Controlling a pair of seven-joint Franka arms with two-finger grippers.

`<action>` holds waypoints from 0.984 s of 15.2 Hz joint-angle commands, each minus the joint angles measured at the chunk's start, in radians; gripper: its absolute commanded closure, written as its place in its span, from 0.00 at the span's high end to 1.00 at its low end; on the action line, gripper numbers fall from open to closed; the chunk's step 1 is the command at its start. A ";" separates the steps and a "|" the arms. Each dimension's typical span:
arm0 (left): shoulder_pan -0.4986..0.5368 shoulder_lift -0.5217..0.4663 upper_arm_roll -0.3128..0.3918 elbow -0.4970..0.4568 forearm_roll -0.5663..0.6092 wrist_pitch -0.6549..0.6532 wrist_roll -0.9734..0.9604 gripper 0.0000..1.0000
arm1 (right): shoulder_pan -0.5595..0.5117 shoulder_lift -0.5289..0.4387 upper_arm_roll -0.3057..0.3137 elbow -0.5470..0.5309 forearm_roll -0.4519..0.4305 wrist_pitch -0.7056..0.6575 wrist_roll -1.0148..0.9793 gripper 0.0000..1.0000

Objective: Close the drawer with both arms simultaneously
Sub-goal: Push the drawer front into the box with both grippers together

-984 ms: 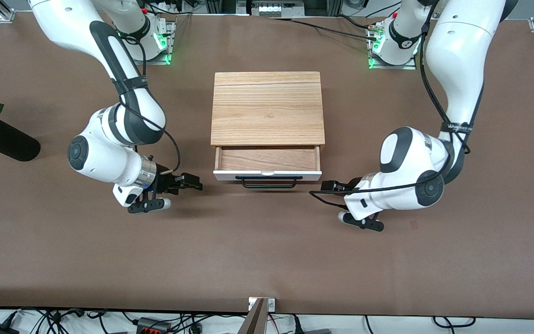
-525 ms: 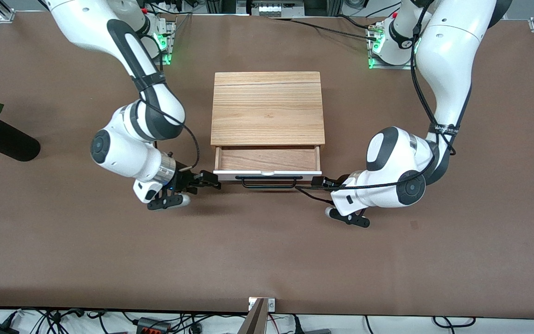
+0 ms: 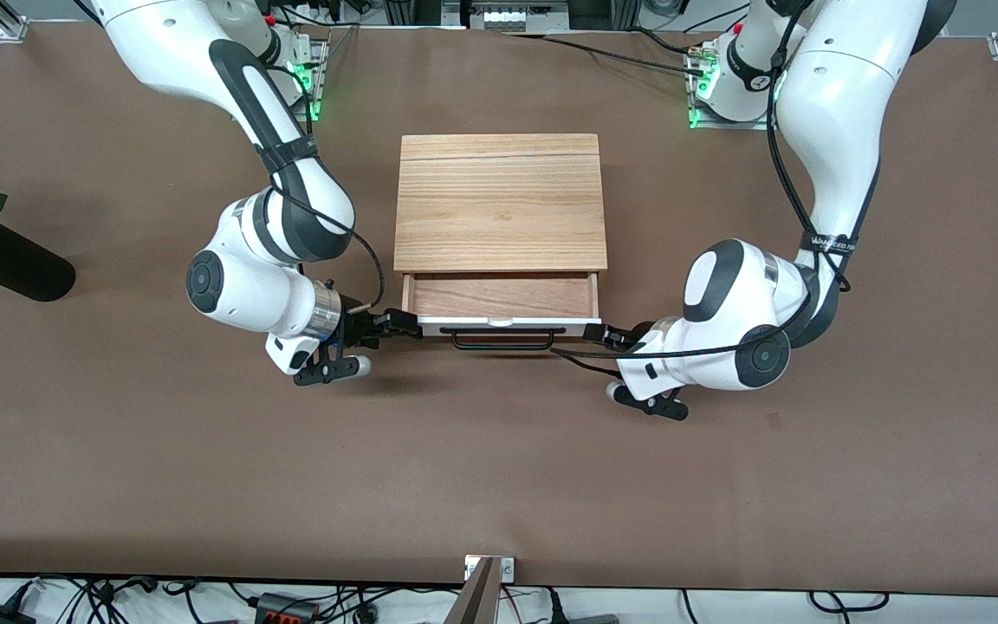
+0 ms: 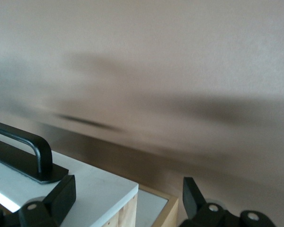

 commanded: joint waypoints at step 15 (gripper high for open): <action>-0.049 0.016 0.002 -0.036 -0.073 -0.189 0.009 1.00 | 0.007 -0.002 0.001 0.000 0.004 -0.305 -0.013 1.00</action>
